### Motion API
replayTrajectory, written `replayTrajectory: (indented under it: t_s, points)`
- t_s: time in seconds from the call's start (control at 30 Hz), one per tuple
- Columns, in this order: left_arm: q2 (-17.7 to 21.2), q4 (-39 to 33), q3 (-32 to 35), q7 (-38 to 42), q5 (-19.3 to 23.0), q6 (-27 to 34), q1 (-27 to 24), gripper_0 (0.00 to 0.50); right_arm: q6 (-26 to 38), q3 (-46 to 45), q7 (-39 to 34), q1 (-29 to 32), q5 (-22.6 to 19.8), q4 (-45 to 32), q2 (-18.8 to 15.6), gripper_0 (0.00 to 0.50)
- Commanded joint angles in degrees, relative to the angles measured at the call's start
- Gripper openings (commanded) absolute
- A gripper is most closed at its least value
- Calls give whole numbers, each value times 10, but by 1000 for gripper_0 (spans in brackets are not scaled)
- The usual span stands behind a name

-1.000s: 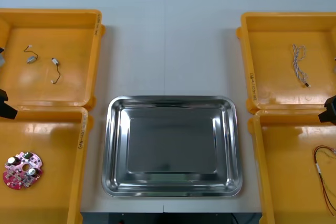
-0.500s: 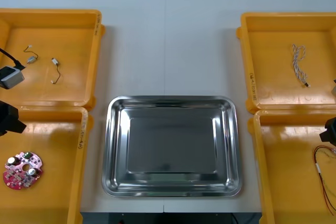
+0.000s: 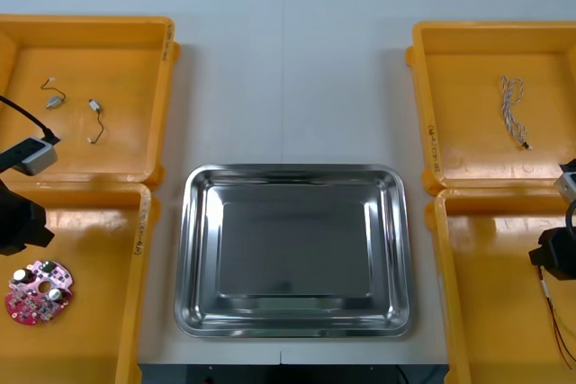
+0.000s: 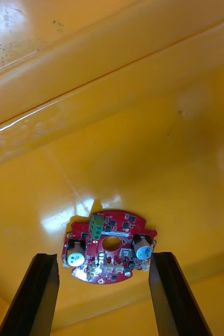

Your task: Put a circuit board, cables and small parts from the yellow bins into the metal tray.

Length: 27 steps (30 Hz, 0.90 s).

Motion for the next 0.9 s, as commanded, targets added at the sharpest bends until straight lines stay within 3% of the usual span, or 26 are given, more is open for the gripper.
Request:
replayTrajectory:
  t_s: [0.03,0.6,0.9]
  points:
    - [27,-17,-22,-59,-15,-29,18,500,-35,-18,32,39,4,-22,7,500]
    - [22,-16,-52,-64,-46,-88,61,500,-95,8,41,84,33,-22,8,500]
    - [22,-16,-77,-73,-88,-105,62,500,-103,27,36,91,55,-22,24,500]
